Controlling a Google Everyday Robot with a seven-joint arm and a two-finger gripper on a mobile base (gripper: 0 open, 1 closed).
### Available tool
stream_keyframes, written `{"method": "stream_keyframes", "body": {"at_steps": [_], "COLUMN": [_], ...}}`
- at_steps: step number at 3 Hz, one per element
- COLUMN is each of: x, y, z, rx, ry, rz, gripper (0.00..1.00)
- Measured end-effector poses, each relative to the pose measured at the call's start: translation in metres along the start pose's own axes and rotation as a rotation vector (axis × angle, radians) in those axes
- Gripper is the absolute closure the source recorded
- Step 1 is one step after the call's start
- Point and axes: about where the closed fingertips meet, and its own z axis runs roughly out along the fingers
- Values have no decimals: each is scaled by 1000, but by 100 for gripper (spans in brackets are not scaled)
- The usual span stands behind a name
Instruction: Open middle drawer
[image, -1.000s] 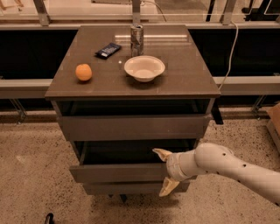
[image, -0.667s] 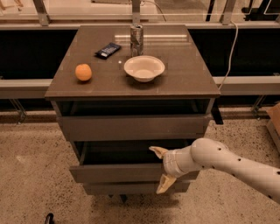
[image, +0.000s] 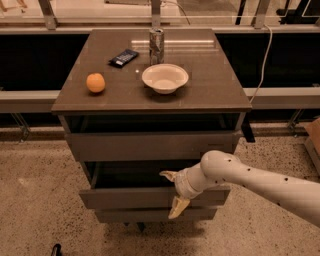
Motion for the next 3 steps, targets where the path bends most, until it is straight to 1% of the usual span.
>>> {"method": "stream_keyframes", "body": {"at_steps": [1,2,3], "x": [8,18,30], "y": [11,16,13], "z": [28,49,58], "rx": [-58,-101,-110], "ry": [-6,9,28], "rz": [32,59,89], "gripper": [18,19,19]}}
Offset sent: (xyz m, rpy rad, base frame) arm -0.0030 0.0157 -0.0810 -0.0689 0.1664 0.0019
